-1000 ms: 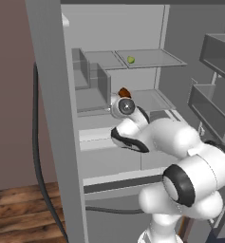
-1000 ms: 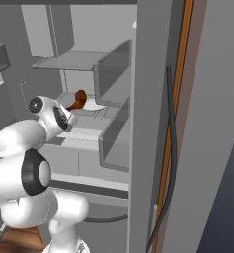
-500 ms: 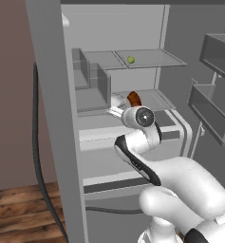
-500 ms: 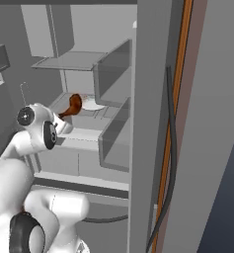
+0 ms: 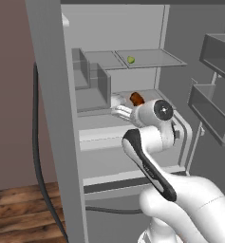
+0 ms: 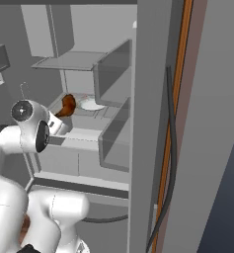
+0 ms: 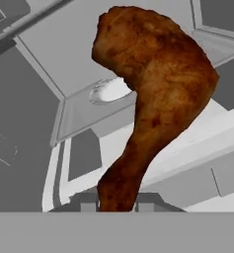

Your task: Retrieve the chicken drumstick from the fridge and place it on the cutting board.

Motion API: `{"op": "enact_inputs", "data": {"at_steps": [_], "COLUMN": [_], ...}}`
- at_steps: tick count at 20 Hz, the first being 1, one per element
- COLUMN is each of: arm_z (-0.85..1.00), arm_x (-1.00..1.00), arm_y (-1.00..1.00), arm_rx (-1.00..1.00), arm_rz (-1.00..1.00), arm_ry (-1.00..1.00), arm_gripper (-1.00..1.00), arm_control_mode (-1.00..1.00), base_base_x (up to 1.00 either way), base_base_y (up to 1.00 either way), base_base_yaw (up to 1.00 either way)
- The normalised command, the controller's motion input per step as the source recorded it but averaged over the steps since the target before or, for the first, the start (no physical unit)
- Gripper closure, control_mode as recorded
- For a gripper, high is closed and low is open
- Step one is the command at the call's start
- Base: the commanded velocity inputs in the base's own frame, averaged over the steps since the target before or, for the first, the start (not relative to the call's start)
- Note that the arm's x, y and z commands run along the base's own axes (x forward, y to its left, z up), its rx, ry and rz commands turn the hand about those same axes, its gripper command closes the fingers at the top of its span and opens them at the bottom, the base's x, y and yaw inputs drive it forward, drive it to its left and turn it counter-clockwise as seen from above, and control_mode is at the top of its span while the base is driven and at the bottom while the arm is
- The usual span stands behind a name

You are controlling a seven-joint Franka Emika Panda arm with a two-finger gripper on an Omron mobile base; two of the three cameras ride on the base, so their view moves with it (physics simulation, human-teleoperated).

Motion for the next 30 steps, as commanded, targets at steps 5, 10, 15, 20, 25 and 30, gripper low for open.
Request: {"op": "enact_inputs", "data": {"at_steps": [5,10,15,20,25,30], "arm_z": [0.11,0.00,0.00,0.08,0.25,0.27], "arm_x": [-0.28,-0.23,-0.24,-0.38,-0.51,-0.56], "arm_y": [0.00,-0.12,-0.18,-0.12,0.00,0.00], "arm_rx": [0.00,-0.17,-0.20,-0.05,0.00,0.00], "arm_rz": [0.07,-0.02,0.00,0.00,0.04,0.05], "arm_ry": [0.27,0.14,0.09,0.09,0.02,-0.03], "arm_gripper": [1.00,1.00,1.00,1.00,1.00,1.00], "arm_control_mode": [-1.00,-1.00,-1.00,-1.00,-1.00,-1.00], "base_base_x": [0.00,0.00,0.00,0.00,0.00,0.00], "base_base_y": [0.00,0.00,0.00,0.00,0.00,0.00], "base_base_yaw": [0.00,0.00,0.00,0.00,0.00,0.00]}}
